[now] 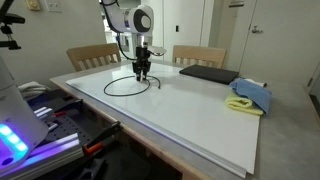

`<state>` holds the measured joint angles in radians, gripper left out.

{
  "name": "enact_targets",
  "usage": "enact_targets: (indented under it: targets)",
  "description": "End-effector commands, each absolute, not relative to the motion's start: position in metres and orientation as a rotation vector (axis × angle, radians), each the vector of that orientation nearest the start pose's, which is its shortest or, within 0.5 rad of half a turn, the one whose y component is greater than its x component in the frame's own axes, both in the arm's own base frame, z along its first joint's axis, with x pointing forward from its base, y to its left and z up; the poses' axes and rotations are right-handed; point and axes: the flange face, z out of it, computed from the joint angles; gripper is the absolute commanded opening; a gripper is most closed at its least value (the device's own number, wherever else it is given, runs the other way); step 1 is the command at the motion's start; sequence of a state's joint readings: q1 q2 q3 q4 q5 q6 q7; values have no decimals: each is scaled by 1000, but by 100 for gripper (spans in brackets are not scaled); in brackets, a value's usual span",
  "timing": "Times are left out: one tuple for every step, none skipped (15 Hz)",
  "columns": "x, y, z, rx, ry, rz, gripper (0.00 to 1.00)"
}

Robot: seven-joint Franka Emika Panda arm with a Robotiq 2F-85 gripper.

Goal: Wind the charging cable

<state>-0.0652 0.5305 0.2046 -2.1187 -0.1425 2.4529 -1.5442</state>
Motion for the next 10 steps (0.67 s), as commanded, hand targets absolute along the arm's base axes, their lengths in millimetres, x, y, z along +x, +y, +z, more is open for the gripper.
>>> enact_targets:
  targets:
    - [544, 79, 144, 2016, 2579, -189, 27]
    - [545, 78, 145, 2014, 2580, -192, 36]
    - [546, 77, 146, 2016, 2578, -192, 77]
    - [547, 76, 147, 2021, 2574, -189, 78]
    - [547, 76, 148, 2023, 2571, -188, 84]
    - [548, 75, 149, 2028, 2568, -187, 90]
    - [548, 74, 153, 2033, 2561, -183, 98]
    - [548, 74, 156, 2035, 2552, -179, 99]
    - [549, 74, 161, 2059, 2531, -177, 100]
    - [550, 73, 166, 2088, 2508, -172, 100]
